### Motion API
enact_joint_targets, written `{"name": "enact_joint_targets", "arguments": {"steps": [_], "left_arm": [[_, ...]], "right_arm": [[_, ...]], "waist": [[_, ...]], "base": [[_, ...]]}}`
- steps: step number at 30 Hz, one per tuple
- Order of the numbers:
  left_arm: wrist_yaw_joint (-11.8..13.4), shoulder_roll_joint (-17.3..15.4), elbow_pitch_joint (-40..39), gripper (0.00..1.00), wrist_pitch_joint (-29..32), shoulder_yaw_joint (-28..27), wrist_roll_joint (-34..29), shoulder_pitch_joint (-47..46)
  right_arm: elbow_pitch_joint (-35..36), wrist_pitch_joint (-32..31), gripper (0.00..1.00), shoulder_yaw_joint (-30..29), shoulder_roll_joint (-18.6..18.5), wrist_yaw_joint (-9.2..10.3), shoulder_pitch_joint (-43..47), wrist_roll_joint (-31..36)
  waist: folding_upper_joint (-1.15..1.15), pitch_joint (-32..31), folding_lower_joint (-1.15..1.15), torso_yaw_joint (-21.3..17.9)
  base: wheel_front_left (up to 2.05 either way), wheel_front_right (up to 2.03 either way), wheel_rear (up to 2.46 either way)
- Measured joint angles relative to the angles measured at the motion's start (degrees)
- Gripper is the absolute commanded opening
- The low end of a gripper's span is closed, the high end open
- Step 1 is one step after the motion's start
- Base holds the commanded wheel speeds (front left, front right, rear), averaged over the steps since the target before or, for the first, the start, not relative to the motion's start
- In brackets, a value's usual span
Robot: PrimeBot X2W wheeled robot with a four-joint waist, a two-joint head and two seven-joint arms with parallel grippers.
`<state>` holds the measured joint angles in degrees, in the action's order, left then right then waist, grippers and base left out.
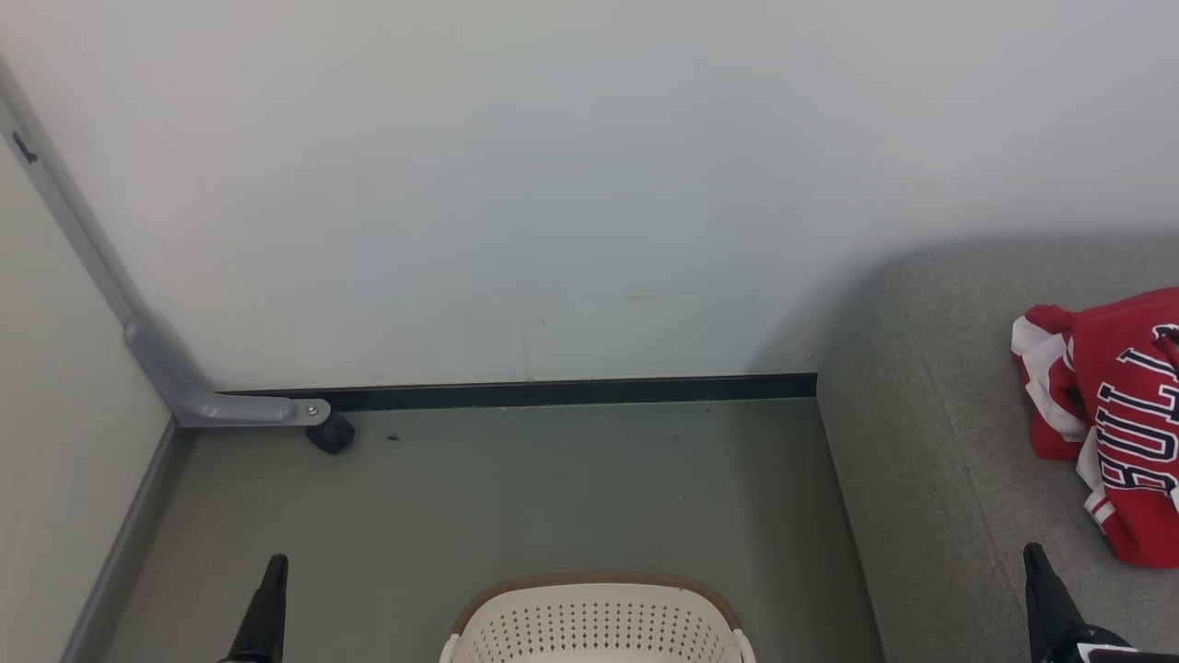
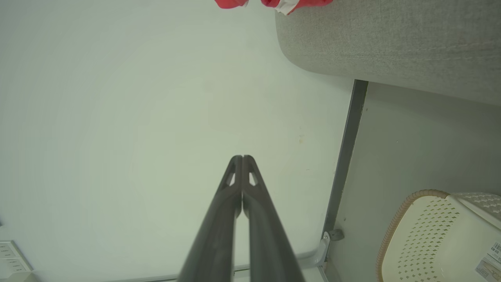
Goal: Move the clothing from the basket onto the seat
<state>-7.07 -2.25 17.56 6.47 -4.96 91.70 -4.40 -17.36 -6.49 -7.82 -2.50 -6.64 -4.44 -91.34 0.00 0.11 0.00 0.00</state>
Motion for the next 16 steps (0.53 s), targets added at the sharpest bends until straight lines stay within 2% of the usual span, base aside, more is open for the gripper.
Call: {"name": "enact_joint_targets", "arguments": {"steps": [16], "left_arm": [[0.0, 0.0, 0.0, 0.0, 0.0, 0.0, 0.0, 0.0]], "right_arm": [[0.0, 0.0, 0.0, 0.0, 0.0, 0.0, 0.0, 0.0]], "waist": [[0.0, 0.0, 0.0, 0.0]], "base": [[0.0, 0.0, 0.0]]}}
